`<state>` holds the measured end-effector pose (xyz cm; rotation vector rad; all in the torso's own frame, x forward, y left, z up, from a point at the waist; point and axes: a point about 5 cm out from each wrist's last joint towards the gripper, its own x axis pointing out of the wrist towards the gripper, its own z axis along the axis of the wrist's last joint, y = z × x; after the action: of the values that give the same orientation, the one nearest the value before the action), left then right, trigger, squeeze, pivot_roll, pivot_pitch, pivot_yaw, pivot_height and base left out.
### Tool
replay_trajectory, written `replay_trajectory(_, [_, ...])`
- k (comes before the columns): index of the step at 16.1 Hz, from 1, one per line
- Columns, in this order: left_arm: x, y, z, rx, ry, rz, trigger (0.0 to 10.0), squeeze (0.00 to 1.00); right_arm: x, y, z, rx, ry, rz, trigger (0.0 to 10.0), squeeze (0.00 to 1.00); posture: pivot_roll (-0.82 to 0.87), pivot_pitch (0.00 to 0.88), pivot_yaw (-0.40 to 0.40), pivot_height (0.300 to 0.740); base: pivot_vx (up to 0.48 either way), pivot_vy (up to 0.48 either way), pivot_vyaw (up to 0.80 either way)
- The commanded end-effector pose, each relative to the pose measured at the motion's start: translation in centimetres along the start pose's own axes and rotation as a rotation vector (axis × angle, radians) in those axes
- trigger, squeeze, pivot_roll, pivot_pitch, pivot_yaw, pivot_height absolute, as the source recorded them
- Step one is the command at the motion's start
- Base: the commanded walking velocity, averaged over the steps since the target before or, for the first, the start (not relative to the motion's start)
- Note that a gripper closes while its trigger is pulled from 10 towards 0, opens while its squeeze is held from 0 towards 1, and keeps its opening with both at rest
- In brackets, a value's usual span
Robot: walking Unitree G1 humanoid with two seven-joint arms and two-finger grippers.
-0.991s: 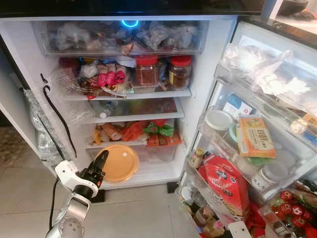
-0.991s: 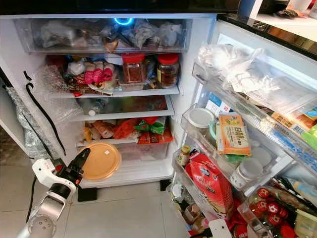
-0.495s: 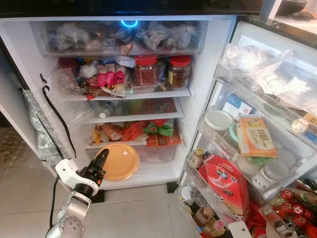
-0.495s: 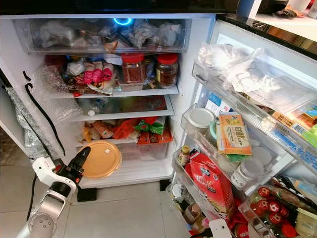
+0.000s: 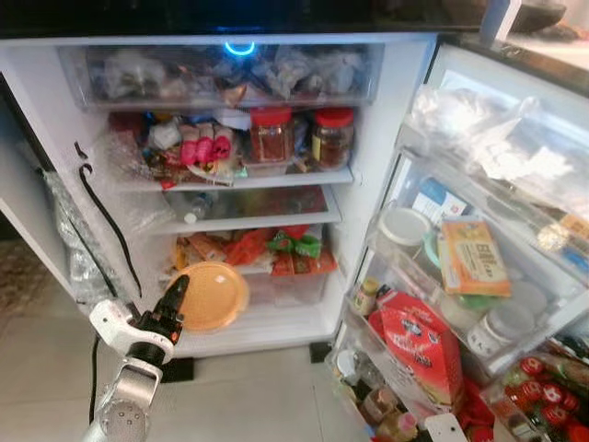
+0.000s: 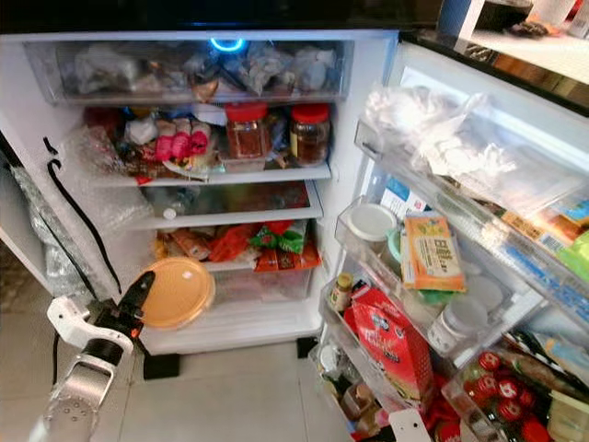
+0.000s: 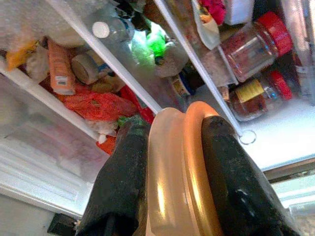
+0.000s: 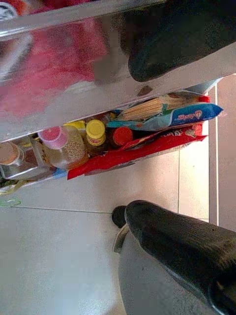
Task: Restocking fridge
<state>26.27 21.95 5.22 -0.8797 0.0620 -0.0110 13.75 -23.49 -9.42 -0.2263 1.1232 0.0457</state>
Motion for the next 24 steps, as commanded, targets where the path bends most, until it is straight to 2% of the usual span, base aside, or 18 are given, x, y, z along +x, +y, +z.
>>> replay_trajectory(1, [-0.16, 0.24, -0.22, 0.013, 0.019, -0.007, 10.0, 0.00, 0.00, -0.47, 0.47, 0.001, -0.014, -0.015, 10.0, 0.00, -0.11, 0.000, -0.054, 0.740, 0.270, 0.000, 0.00])
replay_trajectory(5, [-0.25, 0.57, -0.52, 0.048, 0.036, 0.004, 10.0, 0.00, -0.01, -0.50, 0.47, -0.004, -0.014, -0.013, 10.0, 0.00, -0.10, 0.000, -0.057, 0.740, 0.273, 0.000, 0.00])
replay_trajectory(24, [0.24, 0.37, -0.87, 0.084, 0.055, -0.015, 10.0, 0.00, -0.01, -0.44, 0.43, 0.000, -0.013, -0.009, 10.0, 0.00, -0.11, 0.000, -0.055, 0.740, 0.283, 0.000, 0.00])
